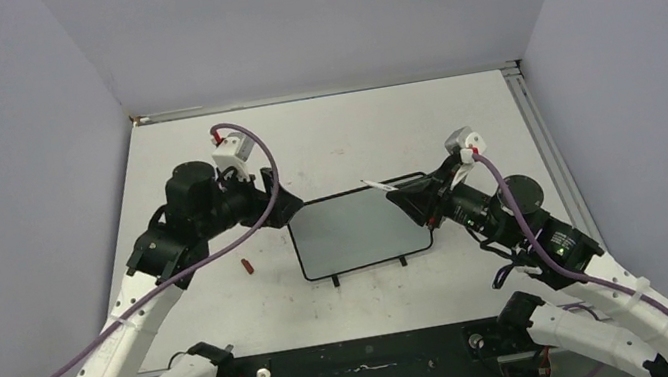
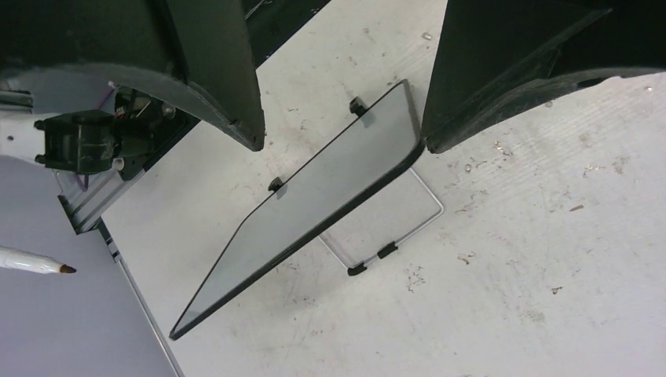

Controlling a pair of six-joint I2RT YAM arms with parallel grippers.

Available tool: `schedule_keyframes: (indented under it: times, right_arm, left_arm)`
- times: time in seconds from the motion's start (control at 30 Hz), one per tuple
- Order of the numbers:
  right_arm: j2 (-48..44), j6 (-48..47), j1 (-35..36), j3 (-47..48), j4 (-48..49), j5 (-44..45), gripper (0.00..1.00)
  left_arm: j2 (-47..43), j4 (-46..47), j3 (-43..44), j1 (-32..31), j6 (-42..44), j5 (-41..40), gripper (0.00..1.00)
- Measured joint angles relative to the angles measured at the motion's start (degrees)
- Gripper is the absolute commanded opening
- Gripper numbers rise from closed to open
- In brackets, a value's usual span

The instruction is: Write a sentence on the whiteboard

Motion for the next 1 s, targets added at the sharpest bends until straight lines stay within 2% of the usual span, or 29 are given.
schedule_keyframes:
  times: [0.17,0.27,0.43,0.53,0.77,1.0]
  right_arm:
    - [1.0,1.5,0.5,-4.7,6.0,-2.7,0.05]
    - [2.5,2.2,2.4,-7.1,10.1,-2.5,0.05]
    - [6.6,1.9,9.7,-11.2,16.9,1.2,0.05]
    - [9.9,1.5,11.8,-11.8,20.7,2.3,0.05]
    - [17.5,0.9,11.8,-11.8,28.5,3.6,0.05]
    - [22.3,0.4,11.9,-11.8,32.3,4.4,0.05]
  left_arm:
    - [1.9,2.1,-4.3,10.7,7.2,14.4,0.71]
    - [3.5,3.0,-6.5,13.2,10.7,20.0,0.71]
    - [5.7,5.6,-9.1,14.7,16.2,28.2,0.67]
    - [6.7,7.2,-9.9,15.2,18.1,30.7,0.61]
    - [8.3,10.6,-11.8,16.0,19.5,33.7,0.45]
    - [9.7,11.6,-12.2,16.2,19.8,34.0,0.29]
